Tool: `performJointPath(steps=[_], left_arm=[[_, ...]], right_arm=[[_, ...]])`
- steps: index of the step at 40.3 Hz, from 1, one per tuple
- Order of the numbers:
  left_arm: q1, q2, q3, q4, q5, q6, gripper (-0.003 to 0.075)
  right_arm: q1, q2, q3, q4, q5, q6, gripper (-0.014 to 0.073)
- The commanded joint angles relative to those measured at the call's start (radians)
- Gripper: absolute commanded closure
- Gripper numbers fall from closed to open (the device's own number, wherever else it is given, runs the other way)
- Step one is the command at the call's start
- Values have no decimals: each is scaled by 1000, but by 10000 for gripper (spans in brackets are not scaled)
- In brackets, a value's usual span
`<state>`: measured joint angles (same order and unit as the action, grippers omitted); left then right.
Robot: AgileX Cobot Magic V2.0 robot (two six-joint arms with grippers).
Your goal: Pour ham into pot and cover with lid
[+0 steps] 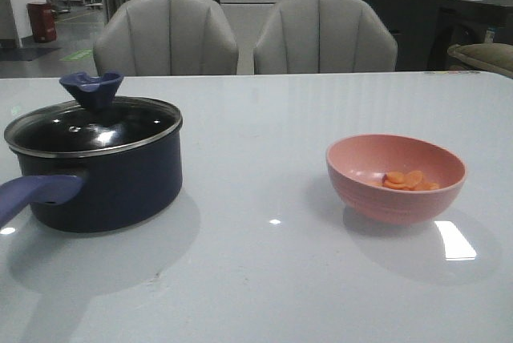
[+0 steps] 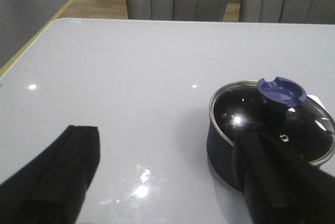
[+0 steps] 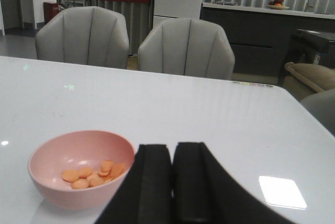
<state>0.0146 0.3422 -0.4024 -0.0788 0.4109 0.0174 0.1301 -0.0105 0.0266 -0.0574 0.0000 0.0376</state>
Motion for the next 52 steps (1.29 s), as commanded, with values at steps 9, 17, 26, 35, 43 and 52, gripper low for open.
performJointPath(steps=[9, 17, 26, 35, 43, 52], left_arm=[[-101, 236, -202, -2, 118, -9, 94], [-103, 503, -411, -13, 240, -9, 94], [-115, 768, -654, -70, 359, -9, 94], [-244, 982, -860, -32, 424, -71, 94], [-363, 1149, -1017, 167, 501, -263, 94], [-400, 1301, -1159, 164, 584, -336, 94]], right_arm=[[-6, -20, -5, -10, -90, -5, 456], [-6, -20, -5, -10, -90, -5, 456], [-6, -20, -5, -10, -90, -5, 456], [-6, -20, -5, -10, -90, -5, 456], [-6, -20, -5, -10, -90, -5, 456], [-6, -20, -5, -10, -90, -5, 456]])
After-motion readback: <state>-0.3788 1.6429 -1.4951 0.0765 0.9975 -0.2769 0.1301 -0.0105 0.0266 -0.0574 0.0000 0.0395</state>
